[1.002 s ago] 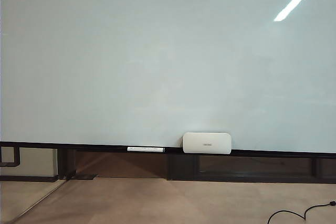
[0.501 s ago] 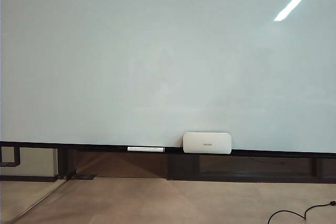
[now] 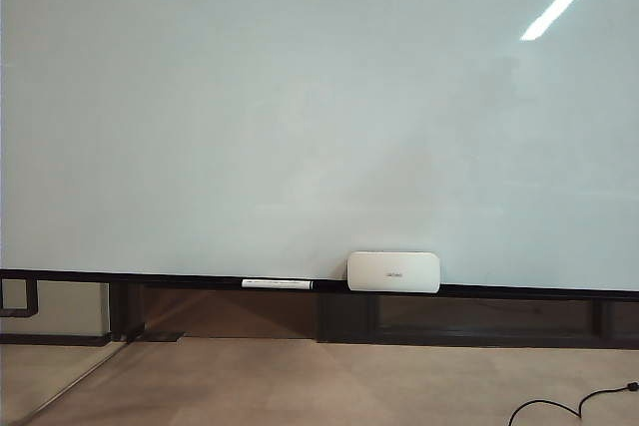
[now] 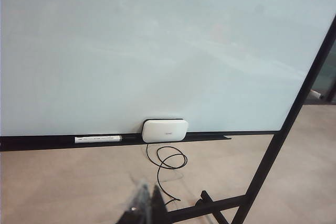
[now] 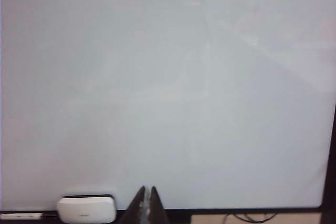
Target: Reach to the right to find the marker pen, pick it up, and write the number 14 on the whiteboard.
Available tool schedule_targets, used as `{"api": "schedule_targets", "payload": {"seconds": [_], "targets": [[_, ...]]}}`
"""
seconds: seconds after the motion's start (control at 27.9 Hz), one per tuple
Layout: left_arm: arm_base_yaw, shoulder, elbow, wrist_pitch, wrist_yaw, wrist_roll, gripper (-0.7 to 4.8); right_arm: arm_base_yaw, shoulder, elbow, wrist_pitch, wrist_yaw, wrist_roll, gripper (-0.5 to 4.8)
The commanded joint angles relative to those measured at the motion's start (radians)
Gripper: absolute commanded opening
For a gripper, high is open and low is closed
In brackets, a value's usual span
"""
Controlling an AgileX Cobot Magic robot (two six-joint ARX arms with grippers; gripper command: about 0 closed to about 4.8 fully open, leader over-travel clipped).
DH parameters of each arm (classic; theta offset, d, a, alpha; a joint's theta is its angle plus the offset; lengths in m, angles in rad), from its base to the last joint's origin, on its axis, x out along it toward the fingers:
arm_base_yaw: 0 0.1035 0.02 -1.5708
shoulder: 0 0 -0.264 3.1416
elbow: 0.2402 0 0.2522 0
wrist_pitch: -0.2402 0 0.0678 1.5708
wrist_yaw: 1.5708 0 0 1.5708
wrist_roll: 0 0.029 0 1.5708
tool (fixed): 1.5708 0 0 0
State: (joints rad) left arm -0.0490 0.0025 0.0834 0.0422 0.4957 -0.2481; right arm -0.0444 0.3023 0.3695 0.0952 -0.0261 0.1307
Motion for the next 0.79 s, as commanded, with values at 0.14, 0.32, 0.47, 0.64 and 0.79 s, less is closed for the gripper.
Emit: {"api": "schedule_targets", "payload": {"seconds": [0.14,0.32,0.47,0.64,0.79], "targets": [[-0.001,0.026,0.032,-0.002,-0.017,-0.014,-0.06,-0.019,0.173,0.148,0.153,0.006,-0.116,0.04],[-0.002,0.08,0.042,0.06,0.047,-0.019,-0.06,-0.126,0.301,0.219,0.219,0.007,-0.142,0.16],[-0.026,0.131,0.042,0.138,0.039,-0.014,-0.06,-0.233,0.382,0.238,0.303,-0.021,-0.117,0.22],[-0.087,0.228,0.042,0.256,-0.051,-0.014,-0.06,-0.308,0.441,0.238,0.351,0.0,-0.074,0.22],[-0.146,0.341,0.044,0.37,-0.084,-0.011,-0.06,-0.34,0.508,0.243,0.351,0.004,-0.091,0.23]]}}
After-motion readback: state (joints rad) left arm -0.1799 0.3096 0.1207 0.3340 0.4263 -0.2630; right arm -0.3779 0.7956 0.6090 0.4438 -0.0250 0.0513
